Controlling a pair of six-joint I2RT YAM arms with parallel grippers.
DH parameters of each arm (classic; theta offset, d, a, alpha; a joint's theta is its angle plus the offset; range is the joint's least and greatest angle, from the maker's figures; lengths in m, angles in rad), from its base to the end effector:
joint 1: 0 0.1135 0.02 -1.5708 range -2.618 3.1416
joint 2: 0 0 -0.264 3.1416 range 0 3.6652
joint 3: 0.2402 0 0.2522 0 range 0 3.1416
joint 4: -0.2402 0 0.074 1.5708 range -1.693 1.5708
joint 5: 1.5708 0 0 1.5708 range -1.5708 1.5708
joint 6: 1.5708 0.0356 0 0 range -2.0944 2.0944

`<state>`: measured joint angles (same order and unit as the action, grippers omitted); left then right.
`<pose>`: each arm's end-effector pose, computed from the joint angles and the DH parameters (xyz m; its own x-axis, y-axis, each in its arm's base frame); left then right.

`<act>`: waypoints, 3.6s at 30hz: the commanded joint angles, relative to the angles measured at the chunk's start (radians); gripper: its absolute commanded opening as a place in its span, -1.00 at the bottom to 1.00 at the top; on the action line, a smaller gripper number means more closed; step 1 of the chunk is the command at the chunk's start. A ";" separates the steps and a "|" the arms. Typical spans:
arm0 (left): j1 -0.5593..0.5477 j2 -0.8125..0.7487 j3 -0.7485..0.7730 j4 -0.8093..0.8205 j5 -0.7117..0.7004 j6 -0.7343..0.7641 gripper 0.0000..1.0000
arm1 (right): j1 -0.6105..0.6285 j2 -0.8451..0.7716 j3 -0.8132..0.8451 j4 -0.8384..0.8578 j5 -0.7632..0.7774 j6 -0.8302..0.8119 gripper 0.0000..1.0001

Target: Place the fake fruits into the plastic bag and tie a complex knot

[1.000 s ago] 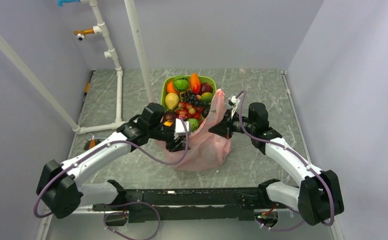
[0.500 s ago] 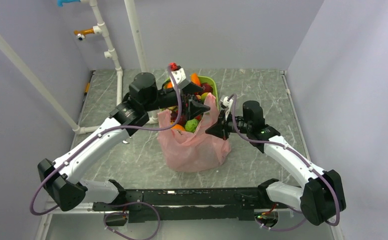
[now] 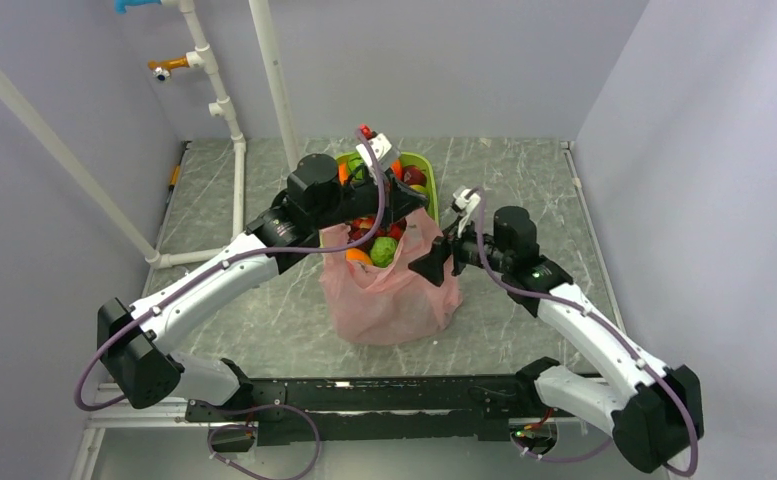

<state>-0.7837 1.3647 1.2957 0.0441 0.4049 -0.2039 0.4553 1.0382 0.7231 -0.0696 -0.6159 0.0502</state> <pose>0.2176 -0.2367 0.4122 -0.2051 -0.0583 -0.9770 0.9050 0.3689 -0.2120 0.2002 0.1209 0.2834 -0.3788 -0.1398 -0.9149 -0.8219 0.5053 0.2630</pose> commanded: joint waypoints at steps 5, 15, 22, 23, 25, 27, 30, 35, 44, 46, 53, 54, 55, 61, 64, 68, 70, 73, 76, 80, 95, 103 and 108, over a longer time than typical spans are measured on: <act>-0.001 -0.019 -0.042 0.065 -0.041 -0.136 -1.00 | 0.062 -0.143 0.001 0.162 0.313 0.301 0.99; -0.001 -0.017 -0.025 0.092 -0.017 -0.199 -1.00 | 0.274 0.043 0.033 0.320 0.834 0.303 0.99; 0.022 -0.030 -0.020 0.111 -0.008 -0.251 -1.00 | 0.318 0.132 -0.061 0.371 0.889 0.283 0.29; 0.034 -0.030 -0.015 0.114 0.000 -0.259 -1.00 | 0.322 0.135 -0.092 0.363 0.887 0.265 0.22; 0.051 -0.032 0.001 0.104 0.004 -0.255 -1.00 | 0.325 0.135 -0.160 0.372 0.873 0.223 0.10; 0.068 -0.034 0.012 0.090 0.009 -0.239 -1.00 | 0.327 0.130 -0.231 0.413 0.831 0.175 0.01; 0.091 -0.034 0.019 0.083 0.016 -0.211 -1.00 | 0.343 0.147 -0.290 0.446 0.779 0.118 -0.15; 0.120 -0.029 0.024 0.076 0.025 -0.160 -1.00 | 0.353 0.169 -0.317 0.481 0.733 0.086 -0.68; 0.231 -0.009 0.221 -0.178 0.339 0.079 -0.12 | 0.358 0.179 -0.264 0.439 0.760 0.114 -1.00; 0.275 -0.062 0.245 -0.283 0.382 0.172 0.41 | 0.359 0.170 -0.245 0.418 0.762 0.128 -1.00; 0.256 -0.194 0.277 -0.761 0.497 0.625 0.54 | 0.358 0.180 -0.214 0.408 0.761 0.151 -1.00; 0.218 -0.194 0.278 -0.788 0.454 0.652 0.54 | 0.359 0.181 -0.209 0.409 0.764 0.155 -1.00; 0.171 -0.194 0.280 -0.805 0.397 0.686 0.55 | 0.358 0.185 -0.205 0.407 0.764 0.159 -1.00; -0.028 -0.149 0.276 -0.781 0.230 0.815 0.93 | 0.358 0.187 -0.178 0.400 0.718 0.182 -1.00; -0.042 -0.120 0.265 -0.731 0.247 0.792 0.99 | 0.358 0.184 -0.168 0.397 0.711 0.187 -1.00; -0.075 -0.092 0.252 -0.640 0.192 0.670 0.95 | 0.359 0.181 -0.145 0.363 0.753 0.212 -1.00; -0.100 -0.100 0.218 -0.585 0.145 0.618 0.89 | 0.358 0.179 -0.131 0.344 0.783 0.226 -1.00; -0.139 -0.141 0.137 -0.488 0.075 0.527 0.87 | 0.358 0.178 -0.114 0.318 0.820 0.238 -1.00; -0.194 -0.166 0.084 -0.451 -0.021 0.487 0.82 | 0.358 0.179 -0.102 0.288 0.853 0.256 -1.00; -0.238 -0.143 0.101 -0.487 -0.230 0.478 0.19 | 0.358 0.166 -0.110 0.287 0.858 0.250 -1.00; 0.116 -0.334 -0.164 -0.112 0.143 -0.011 -1.00 | 0.328 0.012 -0.090 0.242 0.608 0.067 0.30; 0.116 -0.314 -0.197 -0.075 0.098 -0.043 -1.00 | 0.328 -0.135 0.061 0.012 0.536 0.026 0.99; 0.116 -0.323 -0.202 -0.077 0.079 -0.044 -1.00 | 0.342 -0.198 0.097 0.051 0.365 0.017 0.99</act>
<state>-0.6689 1.0519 1.0969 -0.0933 0.4847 -0.2207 0.7837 0.8631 0.7673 -0.0109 -0.1040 0.0868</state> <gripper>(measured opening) 0.020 0.993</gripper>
